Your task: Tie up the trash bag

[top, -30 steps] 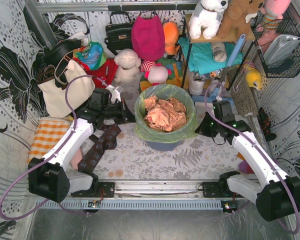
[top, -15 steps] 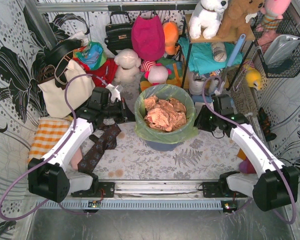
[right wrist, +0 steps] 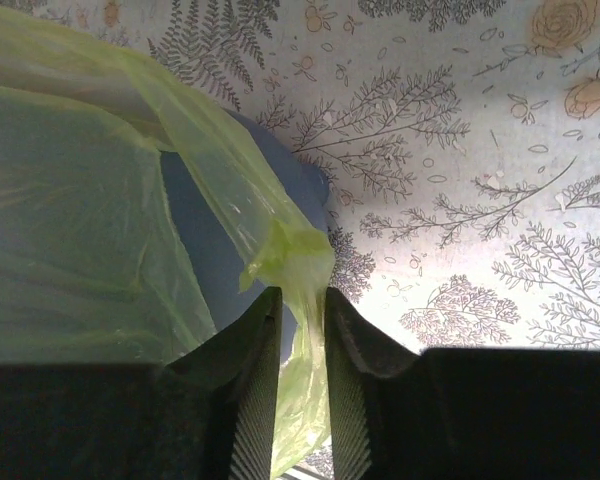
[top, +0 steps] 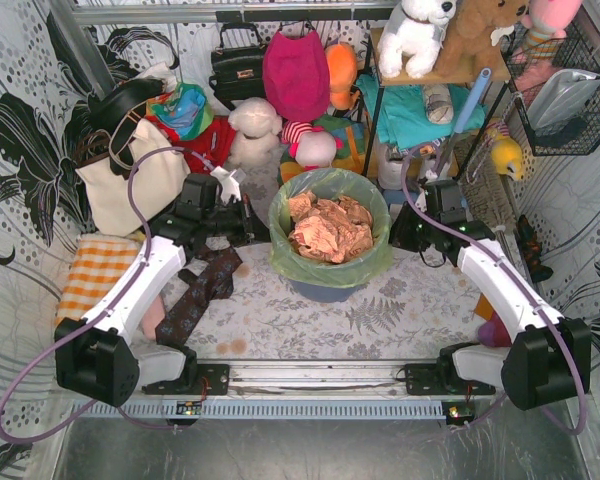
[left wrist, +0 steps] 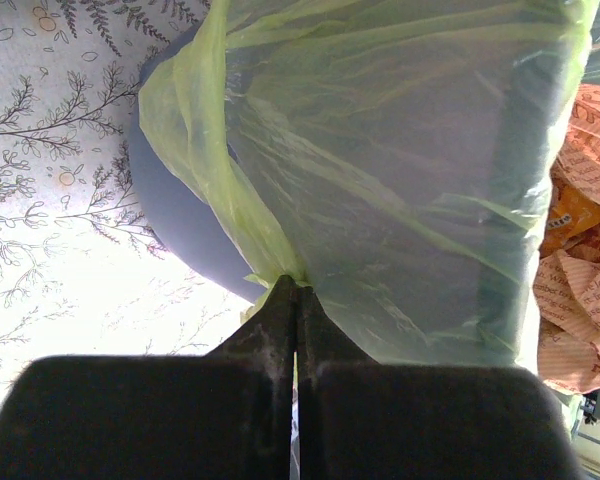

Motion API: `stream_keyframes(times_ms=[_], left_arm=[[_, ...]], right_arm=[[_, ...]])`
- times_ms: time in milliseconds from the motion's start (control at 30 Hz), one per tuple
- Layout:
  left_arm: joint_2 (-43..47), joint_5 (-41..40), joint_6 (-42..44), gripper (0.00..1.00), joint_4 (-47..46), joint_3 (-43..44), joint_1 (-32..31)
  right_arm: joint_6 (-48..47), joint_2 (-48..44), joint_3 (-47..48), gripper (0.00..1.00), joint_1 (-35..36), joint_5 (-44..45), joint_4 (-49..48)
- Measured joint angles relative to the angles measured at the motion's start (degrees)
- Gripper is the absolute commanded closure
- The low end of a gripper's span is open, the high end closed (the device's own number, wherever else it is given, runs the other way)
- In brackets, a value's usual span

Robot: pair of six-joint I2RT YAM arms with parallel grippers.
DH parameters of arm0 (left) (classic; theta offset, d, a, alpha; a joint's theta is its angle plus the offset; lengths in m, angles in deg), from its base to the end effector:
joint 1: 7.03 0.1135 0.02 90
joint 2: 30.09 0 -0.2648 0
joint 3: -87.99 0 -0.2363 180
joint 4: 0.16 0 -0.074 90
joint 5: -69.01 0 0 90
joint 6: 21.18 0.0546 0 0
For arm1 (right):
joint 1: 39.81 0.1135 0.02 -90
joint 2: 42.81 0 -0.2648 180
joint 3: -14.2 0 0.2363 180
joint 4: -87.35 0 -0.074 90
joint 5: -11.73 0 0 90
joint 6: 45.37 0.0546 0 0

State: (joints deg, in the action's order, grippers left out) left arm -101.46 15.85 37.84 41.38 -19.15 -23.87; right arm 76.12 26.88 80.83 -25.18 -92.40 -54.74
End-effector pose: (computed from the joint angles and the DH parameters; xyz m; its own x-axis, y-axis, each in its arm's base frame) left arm 0.2410 -0.1072 0.2948 -0.8735 -0.1660 -0.4577 0.2584 0.6387 -0.7248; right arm 0.2481 0.0785 0.2660 -0.7621 0.3246 -0.5602 -0.0296 0.8469 0.5309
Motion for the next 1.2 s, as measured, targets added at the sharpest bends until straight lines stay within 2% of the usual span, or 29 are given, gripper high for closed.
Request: stream_keyframes(times_ms=[67,133,500,833,1200], left_arm=[[0.2,0.0,0.0,1.0,0.07,0.02,0.0],[0.39,0.0,0.0,1.0,0.15,0.02,0.0],[1.4,-1.6,0.04,1.0,2.23,2.82,0.0],[1.31,-3.13,0.46,1.0,4.48,3.58,0.33],[1.51,-6.54,3.39,1.0,9.44,5.25,3.45]], right_arm=[[-0.68,0.35,0.72,0.94,-0.04,-0.02,-0.04],[-1.11,0.7,1.25,1.0,-0.04,0.0,-0.22],[-0.39,-1.07,3.21,1.0,0.24,-1.16,0.66],[2.67,-0.44,3.5,1.0,4.59,-1.7,-1.86],[3.85,2.25,6.6,1.0,8.44,-0.85,-2.69]])
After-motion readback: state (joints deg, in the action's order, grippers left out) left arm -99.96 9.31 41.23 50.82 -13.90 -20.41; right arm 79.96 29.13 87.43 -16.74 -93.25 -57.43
